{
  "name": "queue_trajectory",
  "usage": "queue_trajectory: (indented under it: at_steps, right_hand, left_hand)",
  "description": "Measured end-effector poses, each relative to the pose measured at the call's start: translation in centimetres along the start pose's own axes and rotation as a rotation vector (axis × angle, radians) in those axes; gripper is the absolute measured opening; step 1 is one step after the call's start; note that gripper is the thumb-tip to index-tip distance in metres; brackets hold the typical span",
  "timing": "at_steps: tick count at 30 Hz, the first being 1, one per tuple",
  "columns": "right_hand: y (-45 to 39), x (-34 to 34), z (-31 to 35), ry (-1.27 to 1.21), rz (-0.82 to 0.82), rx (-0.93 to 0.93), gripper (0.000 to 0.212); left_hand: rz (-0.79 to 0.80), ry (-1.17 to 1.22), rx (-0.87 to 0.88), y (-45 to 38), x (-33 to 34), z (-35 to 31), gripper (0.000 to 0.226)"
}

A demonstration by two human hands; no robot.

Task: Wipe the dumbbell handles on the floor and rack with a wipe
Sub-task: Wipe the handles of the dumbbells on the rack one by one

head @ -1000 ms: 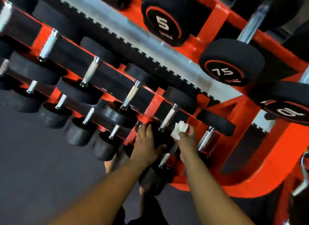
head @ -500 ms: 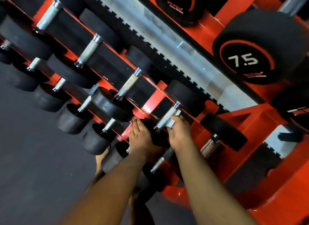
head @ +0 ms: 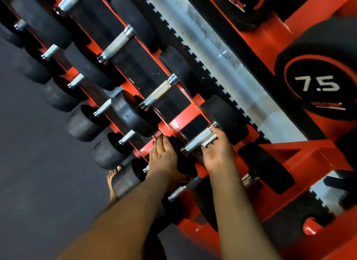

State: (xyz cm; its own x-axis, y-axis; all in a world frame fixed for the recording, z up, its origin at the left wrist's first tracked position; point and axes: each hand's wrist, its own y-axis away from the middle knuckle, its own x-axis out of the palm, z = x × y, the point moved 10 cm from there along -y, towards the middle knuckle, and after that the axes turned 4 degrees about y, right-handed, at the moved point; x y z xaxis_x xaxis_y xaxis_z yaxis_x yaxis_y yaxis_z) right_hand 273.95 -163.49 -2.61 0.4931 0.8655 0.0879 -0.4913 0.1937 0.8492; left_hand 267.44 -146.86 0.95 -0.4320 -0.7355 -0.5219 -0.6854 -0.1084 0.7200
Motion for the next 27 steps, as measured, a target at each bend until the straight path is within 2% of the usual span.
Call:
queue_trajectory:
  at_steps: [4, 9, 11, 13, 16, 19, 23, 27]
  right_hand:
    - [-0.7, 1.6, -0.1, 0.073, 0.045, 0.042, 0.015]
    - [-0.4, 0.0, 0.2, 0.015, -0.004, 0.017, 0.026]
    - [-0.5, 0.3, 0.2, 0.035, -0.017, 0.003, 0.016]
    - [-0.3, 1.8, 0.0, 0.05, 0.059, 0.025, 0.007]
    - [-0.2, 1.9, 0.0, 0.025, 0.084, 0.045, 0.009]
    - [-0.1, 0.6, -0.2, -0.016, 0.045, 0.02, 0.022]
    - [-0.1, 2.2, -0.9, -0.015, 0.104, 0.072, 0.01]
    - [0.2, 0.9, -1.2, -0.035, 0.112, 0.044, 0.023]
  left_hand:
    - [0.001, 0.001, 0.007, 0.2, -0.2, -0.2, 0.157]
    - [0.015, -0.004, 0.005, 0.2, -0.3, -0.2, 0.157]
    - [0.019, 0.0, 0.001, 0.3, -0.3, -0.2, 0.157]
    - [0.018, 0.002, 0.0, 0.4, -0.4, -0.4, 0.158]
    - [0.022, 0.009, 0.003, 0.5, -0.5, -0.5, 0.157]
    - [0.018, 0.016, -0.002, 0.4, -0.5, -0.3, 0.157]
    - [0.021, 0.015, -0.001, 0.5, -0.6, -0.4, 0.157]
    - [0.024, 0.019, 0.008, 0.5, -0.5, -0.4, 0.156]
